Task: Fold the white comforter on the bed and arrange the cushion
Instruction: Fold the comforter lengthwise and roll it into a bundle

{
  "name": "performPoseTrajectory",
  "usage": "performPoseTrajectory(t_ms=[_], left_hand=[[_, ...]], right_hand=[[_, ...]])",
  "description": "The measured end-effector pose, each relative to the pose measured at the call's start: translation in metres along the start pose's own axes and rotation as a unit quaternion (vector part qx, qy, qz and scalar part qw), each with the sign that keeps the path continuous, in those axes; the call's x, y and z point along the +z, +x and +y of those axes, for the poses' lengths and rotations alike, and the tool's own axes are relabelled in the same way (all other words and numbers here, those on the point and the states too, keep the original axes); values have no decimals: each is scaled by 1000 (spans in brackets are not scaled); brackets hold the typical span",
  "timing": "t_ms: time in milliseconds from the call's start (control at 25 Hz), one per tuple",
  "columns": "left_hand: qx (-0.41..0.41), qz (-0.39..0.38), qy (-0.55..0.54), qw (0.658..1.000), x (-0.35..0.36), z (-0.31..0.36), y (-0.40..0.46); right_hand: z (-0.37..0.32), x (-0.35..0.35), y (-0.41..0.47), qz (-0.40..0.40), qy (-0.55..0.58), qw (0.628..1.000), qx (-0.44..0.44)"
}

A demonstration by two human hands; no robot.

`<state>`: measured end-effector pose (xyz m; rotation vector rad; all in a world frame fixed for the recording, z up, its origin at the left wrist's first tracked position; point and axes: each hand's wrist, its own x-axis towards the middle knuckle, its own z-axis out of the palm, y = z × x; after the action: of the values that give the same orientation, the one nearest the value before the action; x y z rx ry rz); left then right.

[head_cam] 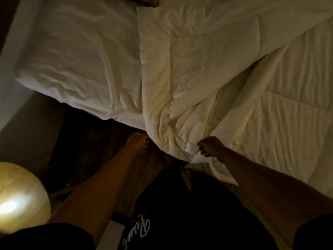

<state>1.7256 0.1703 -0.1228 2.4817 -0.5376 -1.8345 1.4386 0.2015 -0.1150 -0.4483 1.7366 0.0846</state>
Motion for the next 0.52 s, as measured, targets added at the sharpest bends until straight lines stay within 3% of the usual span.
performPoseTrajectory(t_ms=[80,160,320,400,520], left_hand=[[32,28,48,998,-3,17,26],[87,62,88,990,-8,47,46],[213,104,134,962,-3,97,90],[251,109,154,949,10,107,109],[245,153,112,951,32,107,132]], right_hand=[[-44,15,21,7,-69,995,-77],[-94,30,40,41,-195,962,-189],[-179,62,70,137,-224,888,-378],[-210,81,98,208,-208,864,-408],[-248,109,135,307,-228,856,-347]])
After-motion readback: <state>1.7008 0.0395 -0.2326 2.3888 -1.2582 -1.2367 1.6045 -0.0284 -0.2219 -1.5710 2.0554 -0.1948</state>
